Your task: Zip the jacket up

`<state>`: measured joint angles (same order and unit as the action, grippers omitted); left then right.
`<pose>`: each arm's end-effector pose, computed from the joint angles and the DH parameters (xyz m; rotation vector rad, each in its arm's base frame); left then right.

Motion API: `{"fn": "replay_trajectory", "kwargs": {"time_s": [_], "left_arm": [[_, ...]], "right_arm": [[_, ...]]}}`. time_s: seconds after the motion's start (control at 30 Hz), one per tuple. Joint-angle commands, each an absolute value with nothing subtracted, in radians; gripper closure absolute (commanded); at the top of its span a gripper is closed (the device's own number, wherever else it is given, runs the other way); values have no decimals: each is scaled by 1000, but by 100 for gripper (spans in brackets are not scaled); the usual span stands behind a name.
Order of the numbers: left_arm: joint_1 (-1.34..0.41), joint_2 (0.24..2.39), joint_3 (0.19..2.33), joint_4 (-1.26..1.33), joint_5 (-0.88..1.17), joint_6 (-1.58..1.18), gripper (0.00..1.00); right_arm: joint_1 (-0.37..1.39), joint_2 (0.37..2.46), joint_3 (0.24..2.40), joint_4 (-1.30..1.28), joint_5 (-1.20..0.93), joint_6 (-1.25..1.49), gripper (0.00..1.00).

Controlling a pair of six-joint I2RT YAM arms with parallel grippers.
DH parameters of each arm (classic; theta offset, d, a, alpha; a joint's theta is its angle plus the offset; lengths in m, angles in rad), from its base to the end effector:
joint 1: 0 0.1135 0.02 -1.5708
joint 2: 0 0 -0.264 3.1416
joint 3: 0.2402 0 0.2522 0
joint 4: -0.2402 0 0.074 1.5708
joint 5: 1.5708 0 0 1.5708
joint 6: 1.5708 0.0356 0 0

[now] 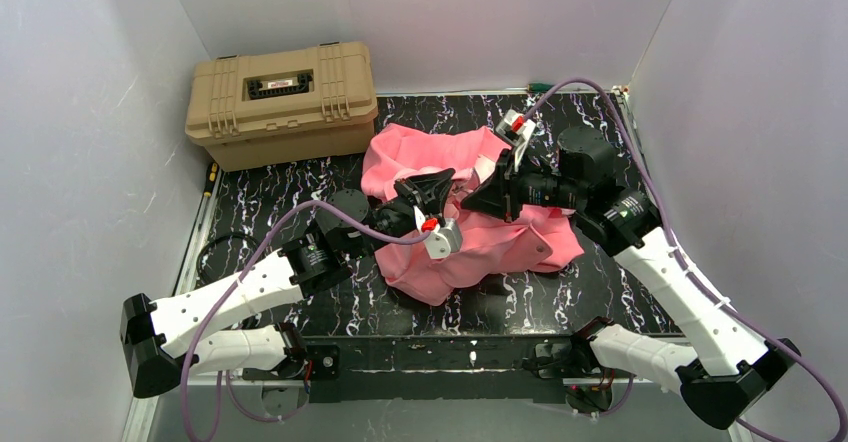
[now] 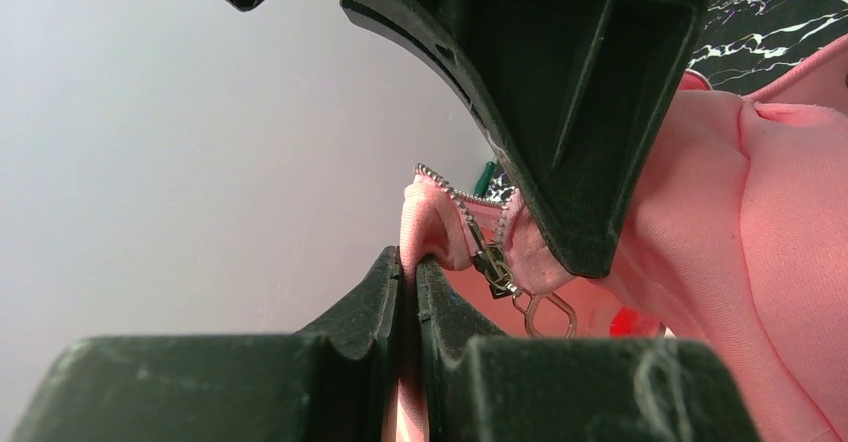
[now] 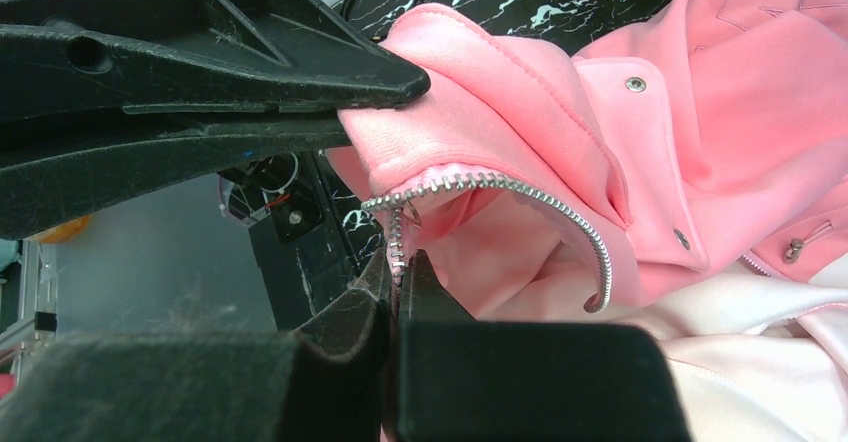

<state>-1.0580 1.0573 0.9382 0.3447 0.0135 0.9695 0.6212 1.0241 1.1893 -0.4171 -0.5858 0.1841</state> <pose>0.1210 -0.2159 0.3984 1.1482 0.7017 -0.0838 0.1633 0.1411 0.4126 -0.8325 1.7314 1.0873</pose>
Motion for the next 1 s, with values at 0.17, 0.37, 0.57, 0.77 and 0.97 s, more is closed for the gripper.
{"fn": "replay_trajectory", "kwargs": {"time_s": [0.17, 0.37, 0.57, 0.77, 0.97], "left_arm": [[-1069, 1058, 949, 409, 14, 976, 100], [-1071, 1061, 955, 409, 14, 976, 100], [-1072, 1061, 954, 408, 14, 976, 100], [-1072, 1061, 955, 409, 14, 976, 100], [-1072, 1064, 976, 410, -18, 956, 100]], "right_arm": [[620, 988, 1233, -410, -618, 196, 99], [620, 983, 1202, -388, -635, 216, 99], [623, 983, 1208, -389, -620, 215, 99], [623, 977, 1190, -394, -612, 208, 99], [623, 978, 1163, -386, -606, 213, 99]]}}
